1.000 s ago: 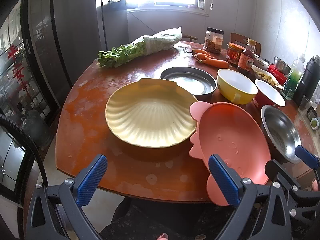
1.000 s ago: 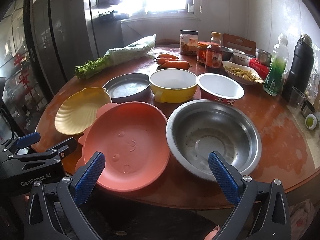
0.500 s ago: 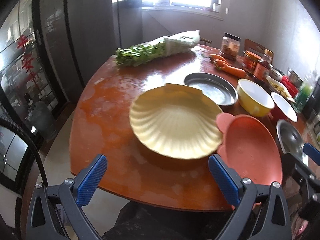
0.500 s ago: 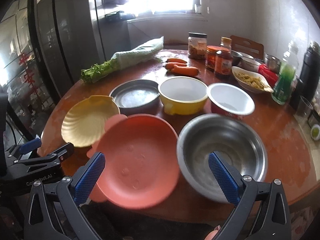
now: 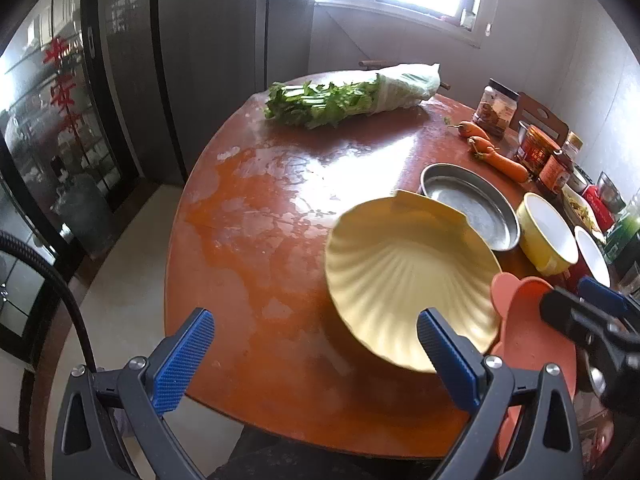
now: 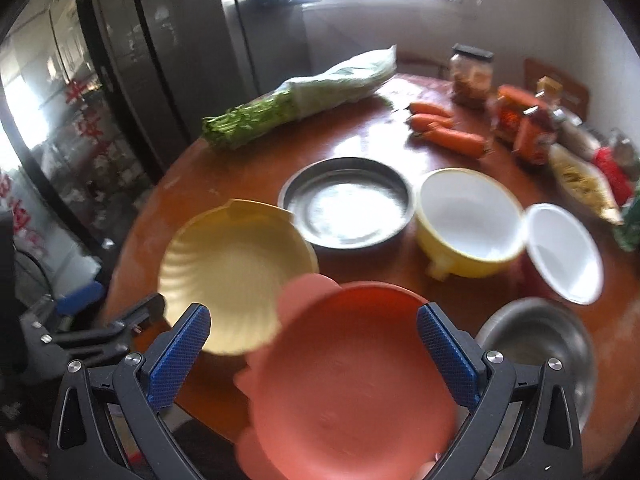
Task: Organize plates and bowls
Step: 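Grasp the yellow shell plate rim with the left tool while the right tool grasps the pink pig plate rim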
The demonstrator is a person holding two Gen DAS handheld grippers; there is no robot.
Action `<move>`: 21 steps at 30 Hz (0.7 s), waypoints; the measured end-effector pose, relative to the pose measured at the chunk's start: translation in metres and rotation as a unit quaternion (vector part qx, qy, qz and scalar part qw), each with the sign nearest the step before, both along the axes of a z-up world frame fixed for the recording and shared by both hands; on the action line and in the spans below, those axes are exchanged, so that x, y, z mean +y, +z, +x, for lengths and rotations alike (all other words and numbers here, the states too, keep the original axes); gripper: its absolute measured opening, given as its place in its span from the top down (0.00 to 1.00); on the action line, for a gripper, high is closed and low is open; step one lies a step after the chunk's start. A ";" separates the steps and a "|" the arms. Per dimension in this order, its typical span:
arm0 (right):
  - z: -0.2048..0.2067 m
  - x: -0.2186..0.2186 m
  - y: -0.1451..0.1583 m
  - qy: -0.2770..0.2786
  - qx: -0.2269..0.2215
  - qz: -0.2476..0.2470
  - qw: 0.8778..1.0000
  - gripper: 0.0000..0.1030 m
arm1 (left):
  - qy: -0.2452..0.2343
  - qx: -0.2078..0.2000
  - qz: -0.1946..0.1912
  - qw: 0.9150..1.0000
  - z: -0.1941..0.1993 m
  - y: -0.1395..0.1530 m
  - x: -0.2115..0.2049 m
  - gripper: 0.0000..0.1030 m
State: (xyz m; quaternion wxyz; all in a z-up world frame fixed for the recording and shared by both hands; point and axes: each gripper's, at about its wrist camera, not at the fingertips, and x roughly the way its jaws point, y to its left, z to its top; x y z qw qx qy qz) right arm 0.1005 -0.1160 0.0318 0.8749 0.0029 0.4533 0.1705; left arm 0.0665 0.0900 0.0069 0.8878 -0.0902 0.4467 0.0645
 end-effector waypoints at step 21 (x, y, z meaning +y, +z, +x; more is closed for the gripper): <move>0.067 0.018 -0.040 0.016 0.059 -0.019 0.998 0.69 | -0.044 0.046 -0.014 0.998 0.053 -0.028 0.005 0.42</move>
